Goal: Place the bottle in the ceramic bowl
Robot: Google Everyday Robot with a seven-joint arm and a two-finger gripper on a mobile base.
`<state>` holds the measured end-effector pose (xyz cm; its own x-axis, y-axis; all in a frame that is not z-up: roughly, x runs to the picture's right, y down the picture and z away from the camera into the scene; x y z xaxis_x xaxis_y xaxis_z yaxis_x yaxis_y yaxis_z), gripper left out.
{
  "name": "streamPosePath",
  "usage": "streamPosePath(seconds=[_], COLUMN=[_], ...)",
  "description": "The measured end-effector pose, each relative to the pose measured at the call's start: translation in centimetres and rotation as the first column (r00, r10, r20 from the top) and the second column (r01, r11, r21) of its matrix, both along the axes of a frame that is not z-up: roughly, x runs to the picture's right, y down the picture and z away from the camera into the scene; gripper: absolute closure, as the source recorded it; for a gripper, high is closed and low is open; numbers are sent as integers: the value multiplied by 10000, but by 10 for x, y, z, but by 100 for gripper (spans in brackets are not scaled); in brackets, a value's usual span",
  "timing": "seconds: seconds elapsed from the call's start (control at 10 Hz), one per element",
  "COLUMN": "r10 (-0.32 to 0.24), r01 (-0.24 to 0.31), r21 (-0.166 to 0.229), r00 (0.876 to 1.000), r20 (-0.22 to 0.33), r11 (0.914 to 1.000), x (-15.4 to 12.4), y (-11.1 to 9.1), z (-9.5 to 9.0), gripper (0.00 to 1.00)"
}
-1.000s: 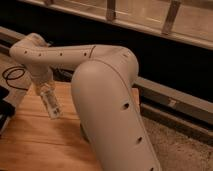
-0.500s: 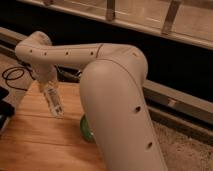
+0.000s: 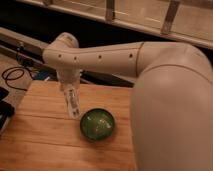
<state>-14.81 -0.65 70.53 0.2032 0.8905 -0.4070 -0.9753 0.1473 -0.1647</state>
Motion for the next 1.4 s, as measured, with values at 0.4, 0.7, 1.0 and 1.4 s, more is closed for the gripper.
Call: streamPosePath(seconds=[0.4,0.7,1.0,1.4], r10=[853,823,1334,2362], r01=[-870,-859,-1487,-2872], r21=[-114,-309,-920,-1858], r00=[9905,9914,9790,9377], r20=[-1079,-1014,-1540,-2549], r11=[9961,9958,9846,9397], x=[54,48,62,108], y=[19,18,32,75], z=[-4,-1,24,60], gripper=[100,100,100,99])
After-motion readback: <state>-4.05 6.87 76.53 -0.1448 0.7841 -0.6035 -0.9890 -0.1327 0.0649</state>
